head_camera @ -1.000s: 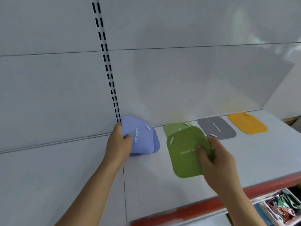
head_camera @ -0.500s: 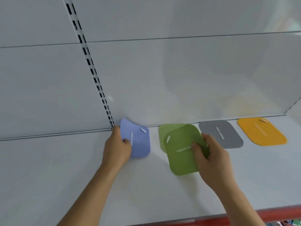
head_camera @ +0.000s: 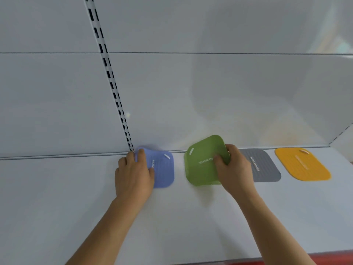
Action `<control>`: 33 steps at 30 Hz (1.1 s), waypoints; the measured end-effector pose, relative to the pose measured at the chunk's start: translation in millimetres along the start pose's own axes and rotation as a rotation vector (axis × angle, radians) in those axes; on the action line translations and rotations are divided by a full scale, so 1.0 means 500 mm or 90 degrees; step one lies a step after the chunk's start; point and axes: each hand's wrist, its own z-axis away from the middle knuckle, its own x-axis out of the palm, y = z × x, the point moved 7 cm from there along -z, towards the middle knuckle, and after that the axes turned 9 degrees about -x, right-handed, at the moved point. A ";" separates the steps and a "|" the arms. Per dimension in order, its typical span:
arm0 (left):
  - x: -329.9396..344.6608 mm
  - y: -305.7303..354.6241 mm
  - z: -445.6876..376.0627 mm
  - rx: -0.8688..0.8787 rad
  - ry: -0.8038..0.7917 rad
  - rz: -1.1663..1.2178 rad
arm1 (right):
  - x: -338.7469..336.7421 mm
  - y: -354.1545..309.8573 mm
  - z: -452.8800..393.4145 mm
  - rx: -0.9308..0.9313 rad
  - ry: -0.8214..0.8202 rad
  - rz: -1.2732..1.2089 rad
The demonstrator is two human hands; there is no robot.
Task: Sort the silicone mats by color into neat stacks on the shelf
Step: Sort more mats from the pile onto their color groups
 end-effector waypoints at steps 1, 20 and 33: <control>0.002 -0.004 0.000 0.003 0.005 -0.017 | 0.013 0.000 -0.008 0.005 -0.014 0.019; -0.040 -0.059 0.062 0.079 -0.010 -0.075 | 0.065 -0.019 0.051 -0.222 -0.119 0.484; -0.210 -0.311 0.198 0.044 -0.011 0.018 | 0.212 -0.318 0.299 -0.411 -0.300 0.389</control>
